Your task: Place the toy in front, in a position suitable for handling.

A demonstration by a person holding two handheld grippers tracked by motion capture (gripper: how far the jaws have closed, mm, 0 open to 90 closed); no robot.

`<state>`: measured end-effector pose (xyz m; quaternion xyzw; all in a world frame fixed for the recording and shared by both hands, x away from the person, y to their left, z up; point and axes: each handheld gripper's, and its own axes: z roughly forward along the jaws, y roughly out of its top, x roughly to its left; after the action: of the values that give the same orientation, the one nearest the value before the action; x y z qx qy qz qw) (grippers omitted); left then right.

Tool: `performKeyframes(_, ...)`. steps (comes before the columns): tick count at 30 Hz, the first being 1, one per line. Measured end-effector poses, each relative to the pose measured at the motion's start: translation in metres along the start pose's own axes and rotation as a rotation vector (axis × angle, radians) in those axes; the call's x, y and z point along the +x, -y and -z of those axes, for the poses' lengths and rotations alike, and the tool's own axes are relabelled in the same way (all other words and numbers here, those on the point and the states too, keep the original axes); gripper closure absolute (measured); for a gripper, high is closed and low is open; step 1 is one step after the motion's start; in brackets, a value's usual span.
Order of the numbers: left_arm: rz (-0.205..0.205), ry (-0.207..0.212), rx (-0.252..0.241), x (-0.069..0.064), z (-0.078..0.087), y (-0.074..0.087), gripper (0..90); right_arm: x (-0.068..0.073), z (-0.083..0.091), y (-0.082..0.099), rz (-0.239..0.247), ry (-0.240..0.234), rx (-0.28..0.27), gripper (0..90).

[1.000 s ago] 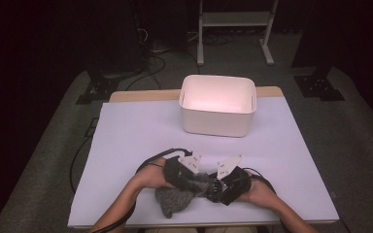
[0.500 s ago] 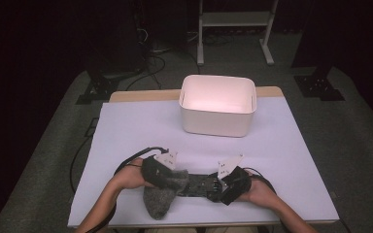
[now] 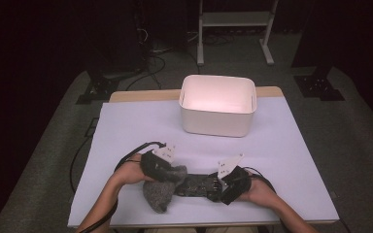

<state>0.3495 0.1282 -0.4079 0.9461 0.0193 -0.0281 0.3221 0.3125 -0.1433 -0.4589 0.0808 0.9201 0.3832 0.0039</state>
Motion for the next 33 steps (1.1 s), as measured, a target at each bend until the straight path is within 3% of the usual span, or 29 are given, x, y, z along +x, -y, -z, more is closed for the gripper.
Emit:
performKeyframes(6, -0.050, 0.034, 0.010, 0.000, -0.018, -0.025, 73.1, 0.001, 0.000, 0.000, 0.008, 0.005, 0.001, 22.9)
performKeyframes(11, -0.072, 0.045, 0.032, 0.000, -0.024, -0.036, 73.0, 0.002, 0.000, 0.000, 0.014, 0.009, 0.002, 23.0)
performKeyframes(16, -0.050, 0.028, 0.025, 0.003, -0.015, -0.025, 72.6, 0.003, 0.000, 0.001, 0.012, 0.012, -0.001, 23.1)
performKeyframes(23, 0.027, -0.010, 0.009, 0.007, 0.003, 0.004, 72.3, 0.002, 0.000, 0.001, 0.021, 0.013, -0.001, 23.0)
performKeyframes(28, 0.031, -0.012, 0.008, 0.006, 0.007, 0.010, 72.4, 0.002, 0.000, 0.001, 0.025, 0.013, 0.002, 23.0)
performKeyframes(33, 0.015, 0.008, -0.003, 0.003, 0.003, 0.004, 72.4, 0.002, -0.001, 0.001, 0.027, 0.014, 0.005, 23.0)
